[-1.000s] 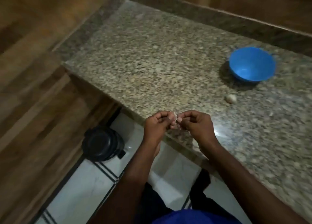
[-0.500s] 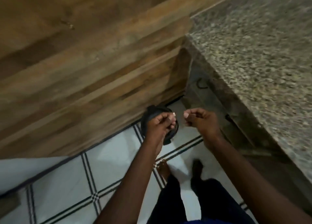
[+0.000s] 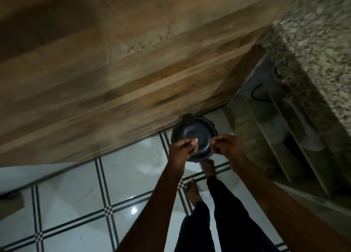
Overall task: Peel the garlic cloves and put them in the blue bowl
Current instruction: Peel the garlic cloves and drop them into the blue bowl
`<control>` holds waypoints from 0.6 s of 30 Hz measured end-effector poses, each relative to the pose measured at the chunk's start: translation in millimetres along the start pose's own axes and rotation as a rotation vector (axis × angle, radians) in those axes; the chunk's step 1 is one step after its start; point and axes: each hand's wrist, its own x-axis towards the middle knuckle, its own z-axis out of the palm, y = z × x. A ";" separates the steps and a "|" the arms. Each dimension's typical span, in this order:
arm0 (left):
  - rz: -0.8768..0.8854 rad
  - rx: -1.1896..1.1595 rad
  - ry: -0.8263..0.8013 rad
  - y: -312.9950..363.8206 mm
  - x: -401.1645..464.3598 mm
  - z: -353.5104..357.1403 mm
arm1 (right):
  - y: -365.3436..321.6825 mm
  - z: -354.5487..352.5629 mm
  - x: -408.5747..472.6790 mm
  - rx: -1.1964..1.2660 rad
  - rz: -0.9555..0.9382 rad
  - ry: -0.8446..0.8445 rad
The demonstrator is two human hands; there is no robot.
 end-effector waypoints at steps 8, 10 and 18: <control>-0.119 0.082 -0.018 -66.2 122.5 -2.0 | 79.4 34.1 118.5 -0.107 0.146 0.111; -0.132 0.114 -0.072 -87.0 151.9 -4.3 | 101.9 39.9 148.5 -0.091 0.163 0.144; -0.194 0.123 -0.250 -145.7 201.4 5.3 | 182.2 29.8 192.7 0.026 0.227 0.175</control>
